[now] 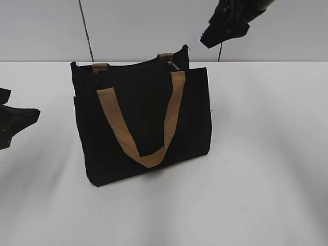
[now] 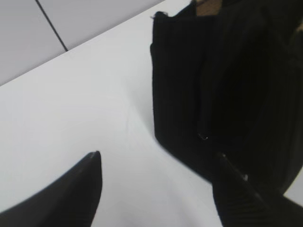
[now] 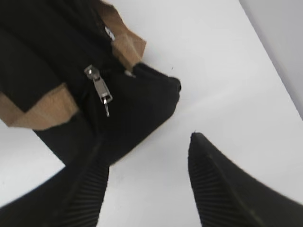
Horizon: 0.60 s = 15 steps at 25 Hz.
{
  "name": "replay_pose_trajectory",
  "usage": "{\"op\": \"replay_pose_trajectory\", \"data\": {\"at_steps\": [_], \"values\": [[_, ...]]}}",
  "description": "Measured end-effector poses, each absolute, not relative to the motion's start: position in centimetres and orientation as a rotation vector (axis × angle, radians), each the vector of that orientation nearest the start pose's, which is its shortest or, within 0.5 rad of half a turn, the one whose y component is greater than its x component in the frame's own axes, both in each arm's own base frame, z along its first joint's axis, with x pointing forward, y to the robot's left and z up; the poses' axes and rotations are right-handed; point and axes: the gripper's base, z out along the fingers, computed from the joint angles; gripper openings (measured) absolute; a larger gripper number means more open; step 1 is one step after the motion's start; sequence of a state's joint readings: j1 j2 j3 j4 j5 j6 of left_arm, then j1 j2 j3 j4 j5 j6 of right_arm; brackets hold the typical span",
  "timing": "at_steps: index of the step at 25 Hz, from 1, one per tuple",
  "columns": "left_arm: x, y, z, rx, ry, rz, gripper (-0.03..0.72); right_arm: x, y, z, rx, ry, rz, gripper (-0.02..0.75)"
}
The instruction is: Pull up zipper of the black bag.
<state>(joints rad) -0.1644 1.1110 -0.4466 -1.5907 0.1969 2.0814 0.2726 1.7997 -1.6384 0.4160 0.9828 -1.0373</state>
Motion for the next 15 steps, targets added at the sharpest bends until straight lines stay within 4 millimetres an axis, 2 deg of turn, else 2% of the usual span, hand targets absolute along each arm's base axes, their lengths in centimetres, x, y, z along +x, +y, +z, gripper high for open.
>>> {"op": "replay_pose_trajectory", "data": {"at_steps": [4,6,9,12,15], "values": [[19.7,-5.9,22.6,0.899,1.935,-0.084,0.547,37.0,12.3,32.4,-1.405,2.184,0.079,0.423],[19.6,-6.0,22.6,0.950,1.920,-0.082,0.535,36.9,11.4,32.8,-1.356,2.237,-0.029,0.423],[19.6,-5.8,22.4,0.999,1.916,-0.017,0.499,36.7,10.2,33.6,-1.190,2.335,-0.151,0.424],[19.9,-5.1,22.4,0.965,1.936,0.070,0.474,36.3,8.9,34.5,-1.018,2.422,-0.267,0.424],[20.5,-4.1,22.8,0.831,1.982,0.166,0.469,35.4,8.0,35.4,-0.861,2.494,-0.330,0.424]]}}
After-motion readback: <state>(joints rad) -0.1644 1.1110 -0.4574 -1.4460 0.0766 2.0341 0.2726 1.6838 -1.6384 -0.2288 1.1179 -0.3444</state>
